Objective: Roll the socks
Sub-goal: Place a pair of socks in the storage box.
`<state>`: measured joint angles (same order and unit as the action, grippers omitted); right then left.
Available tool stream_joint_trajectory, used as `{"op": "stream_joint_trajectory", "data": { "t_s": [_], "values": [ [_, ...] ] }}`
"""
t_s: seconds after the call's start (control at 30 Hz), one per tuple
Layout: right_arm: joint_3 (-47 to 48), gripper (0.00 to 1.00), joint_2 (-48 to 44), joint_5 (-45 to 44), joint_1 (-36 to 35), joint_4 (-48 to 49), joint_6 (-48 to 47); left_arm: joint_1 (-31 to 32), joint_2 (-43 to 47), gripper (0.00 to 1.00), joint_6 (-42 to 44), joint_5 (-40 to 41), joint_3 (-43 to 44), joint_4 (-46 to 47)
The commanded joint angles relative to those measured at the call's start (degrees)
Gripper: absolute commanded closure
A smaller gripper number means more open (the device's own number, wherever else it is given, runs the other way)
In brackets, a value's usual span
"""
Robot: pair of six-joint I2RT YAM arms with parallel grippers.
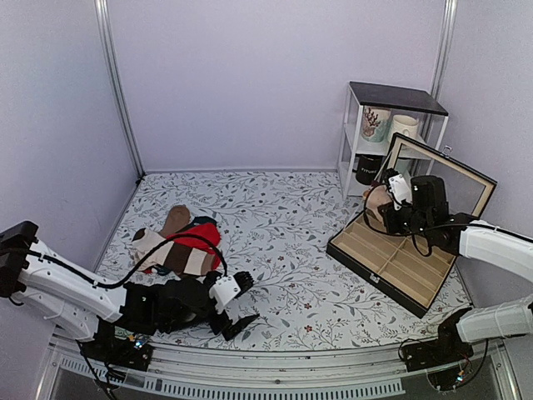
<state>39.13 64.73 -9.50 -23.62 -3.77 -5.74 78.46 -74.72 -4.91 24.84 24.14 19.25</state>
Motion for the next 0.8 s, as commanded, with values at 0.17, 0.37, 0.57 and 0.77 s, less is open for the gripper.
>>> {"op": "stream_joint_trajectory", "data": {
  "t_s": [0.17, 0.37, 0.57, 0.77],
  "values": [
    [-4.0, 1.00, 5.5, -10.0, 1.1, 12.4, -11.2, -0.6, -0.5, 0.00, 1.6, -1.4, 0.8, 3.6],
    [-9.2, 1.00, 6.1, -13.3, 1.3, 23.2, -16.1, -0.6, 1.0, 0.01, 1.5, -1.9, -0.8, 4.6],
    [-9.5, 1.00, 11.1, -12.7, 2.2, 26.1, -18.1, -0.7, 1.1, 0.01, 1.2, -1.9, -0.7, 3.9],
    [-9.6, 1.00, 14.8, -11.2, 2.4, 26.1, -18.7, -0.5, 1.2, 0.00, 0.5, -1.9, -1.2, 3.3]
  ]
}}
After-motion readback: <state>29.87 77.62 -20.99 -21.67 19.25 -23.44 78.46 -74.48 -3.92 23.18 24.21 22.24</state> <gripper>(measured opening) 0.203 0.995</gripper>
